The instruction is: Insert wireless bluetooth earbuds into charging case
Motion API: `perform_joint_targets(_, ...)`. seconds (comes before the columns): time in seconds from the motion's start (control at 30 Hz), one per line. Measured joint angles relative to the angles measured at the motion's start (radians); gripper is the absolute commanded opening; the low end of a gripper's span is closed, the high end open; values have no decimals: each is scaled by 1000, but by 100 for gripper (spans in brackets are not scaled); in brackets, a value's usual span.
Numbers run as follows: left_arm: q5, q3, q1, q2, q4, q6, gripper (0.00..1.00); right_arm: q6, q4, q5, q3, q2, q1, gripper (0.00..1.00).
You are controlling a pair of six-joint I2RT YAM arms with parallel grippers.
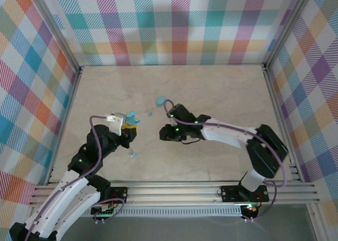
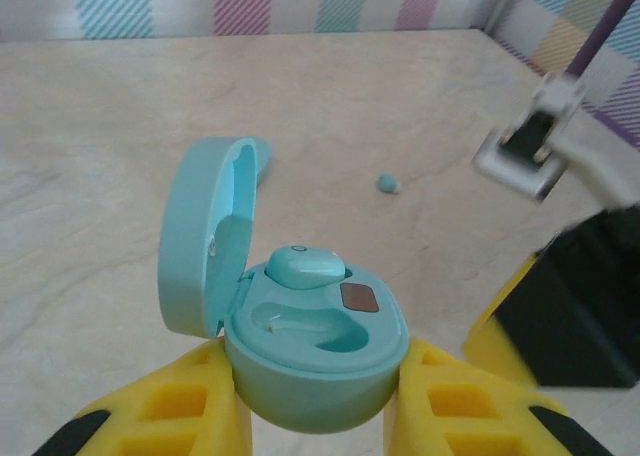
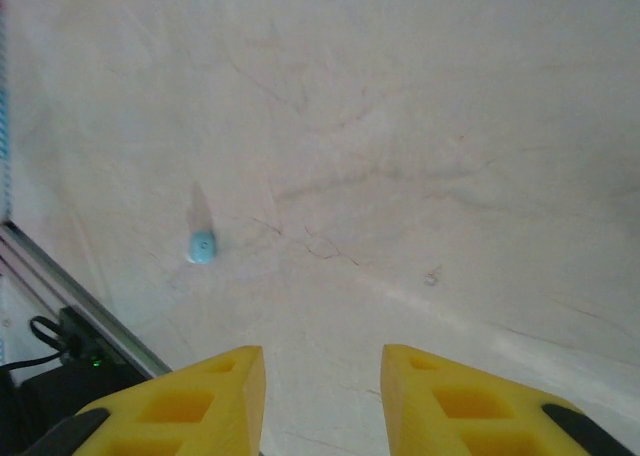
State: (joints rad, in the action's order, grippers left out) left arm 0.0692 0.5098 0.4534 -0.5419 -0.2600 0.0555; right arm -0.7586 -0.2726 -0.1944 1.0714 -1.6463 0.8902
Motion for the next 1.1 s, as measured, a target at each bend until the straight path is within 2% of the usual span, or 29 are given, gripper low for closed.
perform_joint_targets(0.3, -109, 30, -1, 124, -112, -26, 0, -104, 36, -35, 216, -280, 126, 40)
perform_joint_targets(0.47, -164, 55, -1, 147, -165, -30, 0, -151, 9, -26, 358, -384, 192, 34)
perform_joint_targets(0.6, -201, 65, -1, 171, -187, -30, 0, -177, -27, -13, 420, -428, 220, 20)
perform_joint_targets(0.7, -213, 65, -1, 178, -188, -30, 0, -195, -54, -4, 455, -451, 238, 17)
perform_joint_targets(0.87, -213, 65, -1, 192, -191, -29, 0, -206, -88, 14, 473, -472, 251, 18)
perform_joint_targets(0.97, -212, 65, -1, 200, -192, -29, 0, -208, -114, 31, 477, -474, 253, 24)
perform_joint_targets(1.1, -212, 65, -1, 214, -192, -29, 0, -210, -153, 42, 527, -502, 253, 28)
